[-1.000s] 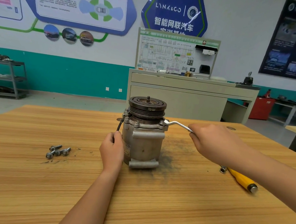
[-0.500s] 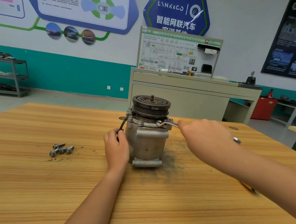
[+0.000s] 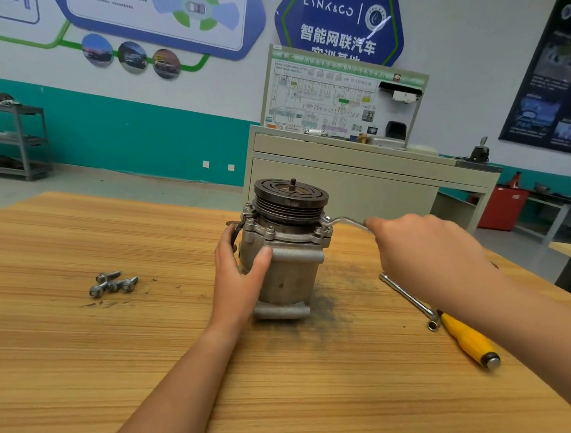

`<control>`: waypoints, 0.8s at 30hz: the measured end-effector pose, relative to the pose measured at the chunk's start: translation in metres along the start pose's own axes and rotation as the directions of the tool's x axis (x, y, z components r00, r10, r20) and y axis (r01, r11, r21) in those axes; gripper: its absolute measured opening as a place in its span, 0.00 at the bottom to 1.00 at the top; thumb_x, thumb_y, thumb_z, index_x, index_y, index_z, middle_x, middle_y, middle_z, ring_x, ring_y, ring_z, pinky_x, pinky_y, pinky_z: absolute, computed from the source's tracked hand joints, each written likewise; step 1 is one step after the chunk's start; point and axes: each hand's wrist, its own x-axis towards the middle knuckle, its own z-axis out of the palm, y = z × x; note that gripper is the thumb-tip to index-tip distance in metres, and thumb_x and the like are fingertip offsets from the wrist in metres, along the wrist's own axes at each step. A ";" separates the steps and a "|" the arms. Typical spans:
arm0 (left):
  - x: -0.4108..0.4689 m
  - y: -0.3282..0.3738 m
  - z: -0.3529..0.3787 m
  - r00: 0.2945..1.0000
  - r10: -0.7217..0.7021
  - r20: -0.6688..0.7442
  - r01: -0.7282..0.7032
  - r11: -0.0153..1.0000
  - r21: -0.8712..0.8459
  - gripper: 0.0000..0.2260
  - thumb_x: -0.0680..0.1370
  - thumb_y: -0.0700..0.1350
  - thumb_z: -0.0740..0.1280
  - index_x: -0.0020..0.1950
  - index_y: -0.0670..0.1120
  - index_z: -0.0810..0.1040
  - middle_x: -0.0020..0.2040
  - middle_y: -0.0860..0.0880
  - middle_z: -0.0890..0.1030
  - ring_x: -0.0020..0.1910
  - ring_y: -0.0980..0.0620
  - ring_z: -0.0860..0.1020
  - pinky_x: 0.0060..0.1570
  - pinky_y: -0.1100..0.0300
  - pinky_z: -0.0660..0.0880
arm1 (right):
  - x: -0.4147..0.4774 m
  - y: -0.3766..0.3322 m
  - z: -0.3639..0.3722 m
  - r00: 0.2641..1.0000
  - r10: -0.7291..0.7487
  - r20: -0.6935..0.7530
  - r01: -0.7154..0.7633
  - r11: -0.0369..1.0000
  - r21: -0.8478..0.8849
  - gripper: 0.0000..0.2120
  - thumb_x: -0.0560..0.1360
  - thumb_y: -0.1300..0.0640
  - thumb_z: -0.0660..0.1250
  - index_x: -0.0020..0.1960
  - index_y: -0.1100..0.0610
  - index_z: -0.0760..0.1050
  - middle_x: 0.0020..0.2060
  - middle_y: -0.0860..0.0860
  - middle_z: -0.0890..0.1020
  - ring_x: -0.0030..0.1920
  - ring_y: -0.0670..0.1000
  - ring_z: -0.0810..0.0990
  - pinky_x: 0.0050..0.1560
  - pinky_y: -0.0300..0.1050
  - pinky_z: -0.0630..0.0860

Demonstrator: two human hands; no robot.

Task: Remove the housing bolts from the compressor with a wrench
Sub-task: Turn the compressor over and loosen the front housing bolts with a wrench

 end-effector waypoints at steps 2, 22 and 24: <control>-0.001 0.001 0.000 1.000 -0.001 0.006 0.001 1.000 -0.006 0.30 0.75 0.51 0.65 0.74 0.52 0.58 0.69 0.57 0.63 0.69 0.55 0.64 0.66 0.57 0.64 | 0.001 -0.004 0.000 0.999 -0.018 0.043 0.018 1.000 0.008 0.16 0.76 0.64 0.55 0.61 0.51 0.69 0.29 0.48 0.63 0.29 0.49 0.65 0.25 0.40 0.61; 0.002 -0.007 -0.001 1.000 0.019 -0.005 -0.019 0.999 0.036 0.32 0.71 0.58 0.65 0.73 0.55 0.60 0.68 0.58 0.67 0.66 0.59 0.65 0.62 0.60 0.65 | -0.003 -0.005 -0.019 0.999 -0.011 0.030 0.011 1.000 -0.017 0.15 0.77 0.62 0.55 0.60 0.49 0.69 0.29 0.47 0.64 0.27 0.47 0.62 0.23 0.39 0.57; 0.002 -0.007 -0.001 1.000 0.015 0.002 -0.015 0.999 0.036 0.32 0.71 0.58 0.65 0.73 0.55 0.60 0.69 0.56 0.67 0.67 0.59 0.65 0.64 0.58 0.66 | 0.000 -0.004 -0.022 0.997 -0.008 0.077 0.010 0.999 -0.030 0.15 0.76 0.63 0.55 0.59 0.50 0.71 0.30 0.48 0.64 0.31 0.49 0.66 0.24 0.39 0.59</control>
